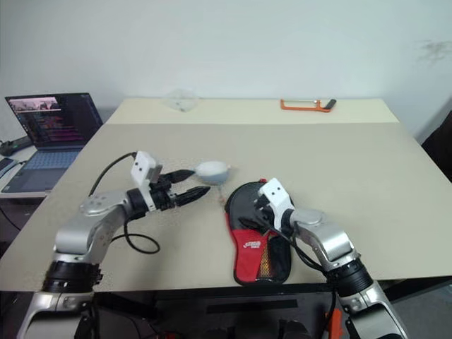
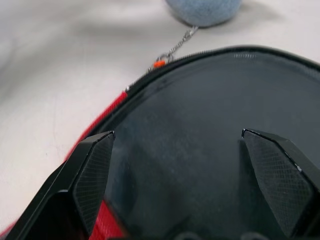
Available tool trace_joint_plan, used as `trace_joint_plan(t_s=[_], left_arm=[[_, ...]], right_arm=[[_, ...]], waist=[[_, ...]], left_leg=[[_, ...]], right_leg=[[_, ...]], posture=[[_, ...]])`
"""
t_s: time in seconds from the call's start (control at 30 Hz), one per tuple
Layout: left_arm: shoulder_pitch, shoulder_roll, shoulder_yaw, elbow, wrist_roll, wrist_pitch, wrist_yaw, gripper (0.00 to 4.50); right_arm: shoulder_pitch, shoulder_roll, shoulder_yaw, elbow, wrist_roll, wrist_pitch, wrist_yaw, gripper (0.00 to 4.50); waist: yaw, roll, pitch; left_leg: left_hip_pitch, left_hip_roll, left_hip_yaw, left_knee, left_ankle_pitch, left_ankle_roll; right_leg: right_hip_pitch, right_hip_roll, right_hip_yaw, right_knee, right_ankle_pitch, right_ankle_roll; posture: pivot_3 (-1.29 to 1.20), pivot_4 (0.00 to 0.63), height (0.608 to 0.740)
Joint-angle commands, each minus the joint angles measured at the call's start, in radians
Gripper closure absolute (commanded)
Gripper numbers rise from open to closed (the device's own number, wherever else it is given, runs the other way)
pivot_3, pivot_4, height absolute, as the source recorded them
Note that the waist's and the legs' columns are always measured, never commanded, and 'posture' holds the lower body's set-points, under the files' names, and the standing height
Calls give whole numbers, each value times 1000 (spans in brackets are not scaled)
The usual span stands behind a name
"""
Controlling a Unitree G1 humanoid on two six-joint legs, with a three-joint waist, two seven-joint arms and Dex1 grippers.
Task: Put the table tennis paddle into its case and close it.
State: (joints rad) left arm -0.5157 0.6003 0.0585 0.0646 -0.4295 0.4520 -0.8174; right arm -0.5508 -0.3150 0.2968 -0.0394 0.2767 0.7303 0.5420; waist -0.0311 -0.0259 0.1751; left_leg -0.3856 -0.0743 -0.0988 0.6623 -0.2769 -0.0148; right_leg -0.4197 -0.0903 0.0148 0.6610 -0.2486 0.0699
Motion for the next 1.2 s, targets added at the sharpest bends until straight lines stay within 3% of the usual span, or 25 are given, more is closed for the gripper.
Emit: trace_joint_plan(t_s=[0.03, 0.2, 0.43, 1.03, 1.13, 1.2], left_arm=[[-142, -37, 17, 147, 81, -29, 123, 25], [-277, -58, -6, 325, 142, -59, 135, 25], [-394, -94, -37, 531, 194, -72, 91, 25], [-644, -219, -46, 1158, 337, -236, 145, 25], [-647, -232, -53, 1194, 369, -262, 148, 592], [-644, -234, -49, 1205, 380, -269, 147, 1235]], right_arm=[[28, -20, 26, -44, -33, -9, 21, 0], [81, -24, 66, -52, -96, -23, -5, 0], [93, 57, 22, -7, -144, -29, -108, 0], [120, 79, 23, -57, -161, 4, -115, 0], [125, 78, 24, -70, -176, 7, -123, 0], [130, 78, 24, -84, -181, 9, -125, 0]], waist=[[2, 0, 0], [-2, -2, -1], [-2, -2, -2], [-1, -6, -4], [-2, -6, -4], [-4, -6, -4]], left_leg=[[0, 0, 0, 0, 0, 0], [1, -1, -1, 1, 0, 0], [2, -1, 0, 1, 1, -1], [2, -1, -1, 1, 1, -1], [2, -1, -1, 2, 0, 0], [2, -1, 0, 1, 0, 0]], right_leg=[[0, 0, 0, 1, 0, 0], [1, 0, -1, 2, 0, 0], [1, 0, 0, 3, 0, 0], [1, 0, -1, 3, 0, 0], [1, 0, -1, 3, 0, 0], [1, 1, -1, 4, 0, 0]], posture=[[0, 150, 740], [0, 150, 740], [0, 150, 740], [0, 150, 740], [0, 150, 740], [0, 150, 740]])
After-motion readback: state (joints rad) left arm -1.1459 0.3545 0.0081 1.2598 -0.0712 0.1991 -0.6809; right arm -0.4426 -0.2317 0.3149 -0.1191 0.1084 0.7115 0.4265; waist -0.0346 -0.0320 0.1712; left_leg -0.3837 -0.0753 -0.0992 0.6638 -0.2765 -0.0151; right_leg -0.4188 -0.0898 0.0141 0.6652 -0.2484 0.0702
